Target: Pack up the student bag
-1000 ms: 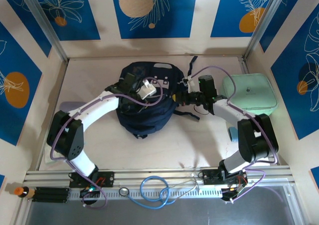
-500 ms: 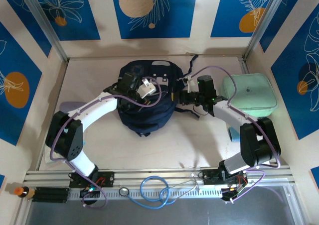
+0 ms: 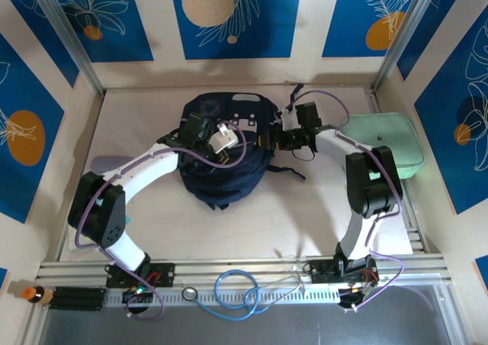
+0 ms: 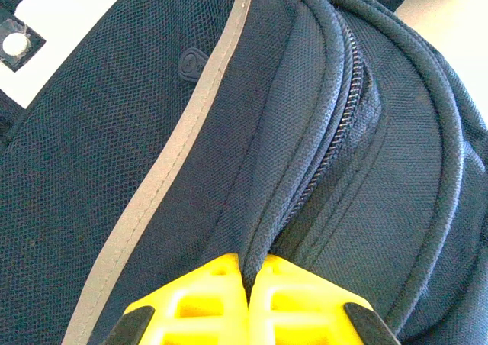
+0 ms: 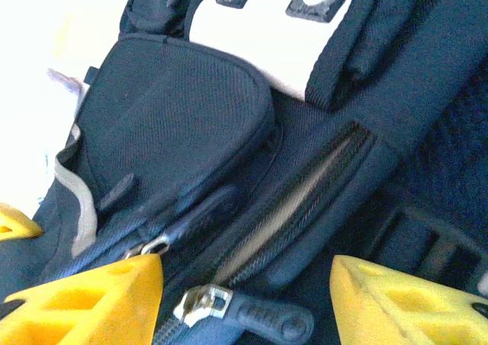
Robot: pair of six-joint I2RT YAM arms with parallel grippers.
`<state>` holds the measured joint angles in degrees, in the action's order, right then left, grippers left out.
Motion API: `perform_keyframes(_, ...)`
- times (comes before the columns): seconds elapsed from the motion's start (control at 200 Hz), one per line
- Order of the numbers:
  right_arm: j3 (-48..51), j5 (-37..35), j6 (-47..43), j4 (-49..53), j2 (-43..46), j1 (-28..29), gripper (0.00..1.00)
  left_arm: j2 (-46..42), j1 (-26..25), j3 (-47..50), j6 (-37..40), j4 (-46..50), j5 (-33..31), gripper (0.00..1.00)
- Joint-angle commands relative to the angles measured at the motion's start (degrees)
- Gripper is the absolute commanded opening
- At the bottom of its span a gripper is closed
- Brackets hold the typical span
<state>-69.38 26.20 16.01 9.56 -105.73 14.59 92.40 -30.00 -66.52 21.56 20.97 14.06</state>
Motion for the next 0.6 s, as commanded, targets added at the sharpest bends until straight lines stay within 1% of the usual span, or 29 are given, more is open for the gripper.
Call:
perform_keyframes(0.0,-3.55,7.41,-2.08,2.92,-2.89,-0.05,0.61,-1.74,0.82,0.47,0.84,1.07,-1.52,0.01)
perform_keyframes(0.065,-3.82,9.28,-3.42,3.31,-4.09,0.09,0.60,-1.66,0.90,0.49,0.86,1.10,-3.01,0.00)
perform_keyframes(0.115,-3.47,12.64,-5.36,3.87,-4.46,0.02,0.57,-1.46,0.97,0.30,0.85,1.21,-4.66,0.01)
perform_keyframes(0.155,-2.50,15.22,-6.70,3.92,-4.15,0.02,0.56,-1.13,0.99,-0.04,0.68,1.35,-6.79,0.01)
perform_keyframes(0.215,-0.44,17.10,-8.20,3.46,-3.21,0.01,0.54,-0.76,1.08,-0.50,0.15,1.50,-10.06,0.00)
perform_keyframes(0.265,0.95,18.44,-9.27,3.31,-2.37,0.01,0.53,-0.52,1.25,-0.50,0.23,1.66,-10.63,0.00)
perform_keyframes(0.33,2.24,19.67,-9.89,2.57,-1.57,0.01,0.50,-0.57,1.35,-0.37,0.33,1.62,-9.79,0.01)
perform_keyframes(0.365,2.65,19.52,-9.88,2.04,-1.33,0.09,0.48,-0.79,1.35,-0.26,0.42,1.50,-8.91,0.01)
perform_keyframes(0.44,2.31,18.37,-9.81,1.85,-1.56,0.16,0.39,-1.45,1.34,0.44,0.59,0.64,-7.32,0.01)
perform_keyframes(0.51,1.72,16.32,-9.51,1.79,-2.01,0.20,0.37,-2.01,1.35,0.99,0.91,0.32,-6.24,0.02)
perform_keyframes(0.595,0.95,13.84,-9.11,1.85,-2.46,0.18,0.31,-2.73,1.35,1.48,1.20,0.06,-5.12,0.02)
